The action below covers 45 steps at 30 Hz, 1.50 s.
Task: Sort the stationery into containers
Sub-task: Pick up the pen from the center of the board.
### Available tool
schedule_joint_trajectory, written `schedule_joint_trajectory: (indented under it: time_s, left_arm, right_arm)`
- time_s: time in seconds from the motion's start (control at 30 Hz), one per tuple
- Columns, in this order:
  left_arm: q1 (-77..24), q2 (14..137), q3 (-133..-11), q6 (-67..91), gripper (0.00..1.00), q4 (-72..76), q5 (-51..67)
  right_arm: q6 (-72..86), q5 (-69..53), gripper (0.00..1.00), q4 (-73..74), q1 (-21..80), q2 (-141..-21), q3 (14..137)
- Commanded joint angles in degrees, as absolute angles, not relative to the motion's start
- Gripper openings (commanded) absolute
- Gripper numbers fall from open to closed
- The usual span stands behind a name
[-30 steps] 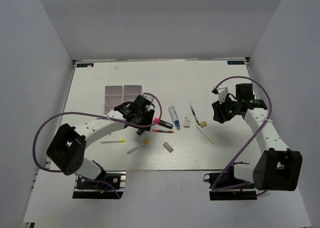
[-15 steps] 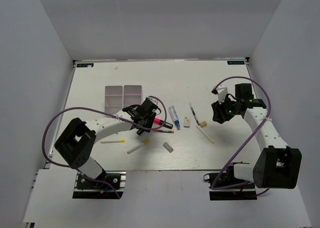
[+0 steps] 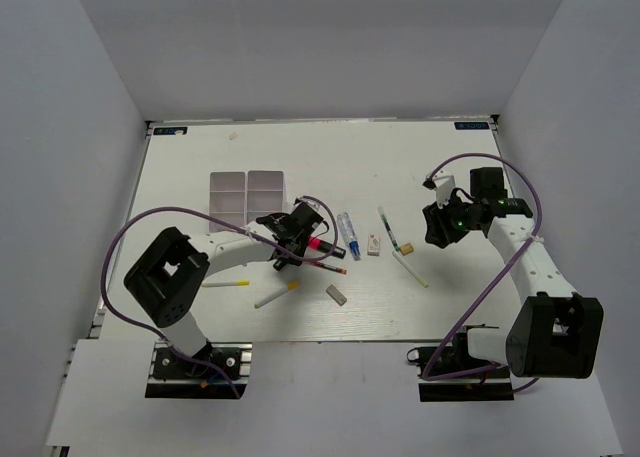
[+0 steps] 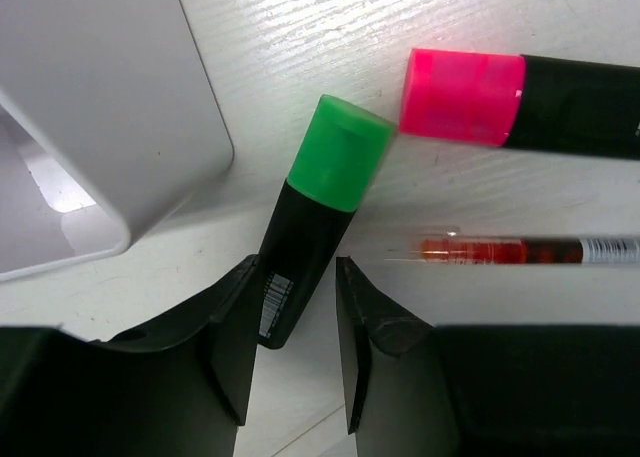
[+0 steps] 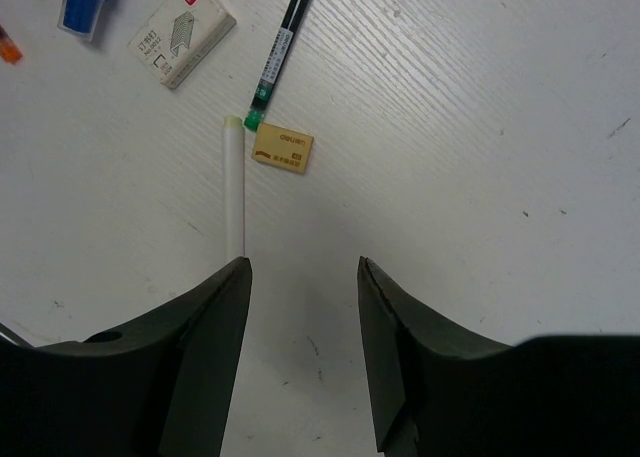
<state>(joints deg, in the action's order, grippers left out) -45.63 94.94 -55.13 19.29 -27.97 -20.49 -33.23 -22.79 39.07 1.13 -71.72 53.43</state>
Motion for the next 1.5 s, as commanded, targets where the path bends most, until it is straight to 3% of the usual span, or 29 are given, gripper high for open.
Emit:
schedule_joint_trajectory:
  time_s: [0.0, 0.27, 0.47, 0.53, 0.67, 0.8, 0.97, 1.0, 1.03, 1.47]
  left_arm:
    - [-46.0, 94.8, -56.9, 20.3, 0.45, -26.6, -22.1]
    - [-46.0, 96.7, -57.4, 20.9, 0.59, -26.6, -23.2]
    - [-46.0, 98.0, -56.9, 20.4, 0.59, -26.1, -20.3]
    - [-46.0, 98.0, -56.3, 20.4, 0.56, -24.8, -18.2]
    - [-46.5, 98.0, -55.1, 19.0, 0.39, -22.5, -12.7]
    - [-47.0, 96.9, -53.2, 19.0, 0.39, -21.1, -7.3]
    - [-48.9, 95.7, -52.1, 20.0, 0.48, -20.0, -5.3]
    - [-48.9, 96.2, -52.1, 20.0, 0.57, -20.0, -5.3]
    - [-48.9, 96.8, -52.6, 20.0, 0.59, -20.8, -5.8]
    - [-49.4, 107.2, -64.0, 20.0, 0.58, -28.0, -8.3]
  right_arm:
    - [-33.3, -24.0, 0.53, 38.9, 1.0, -70.6, 52.6]
    - [-33.4, -24.0, 0.53, 39.3, 1.0, -69.9, 51.6]
    - [-33.2, -24.2, 0.53, 38.8, 1.0, -70.0, 51.6]
    - [-33.2, -24.3, 0.53, 38.9, 1.0, -70.0, 51.6]
    - [-33.2, -24.3, 0.54, 38.9, 0.9, -69.8, 51.5]
    - [-33.4, -24.4, 0.54, 39.1, 1.0, -69.6, 51.3]
    - [-33.3, -24.7, 0.54, 39.1, 1.0, -69.6, 51.2]
    - [-33.3, -24.8, 0.54, 39.1, 0.9, -69.6, 51.2]
    - [-33.3, -25.0, 0.54, 39.1, 1.0, -69.5, 51.2]
    - [-33.3, -24.8, 0.54, 39.4, 0.9, -69.0, 51.2]
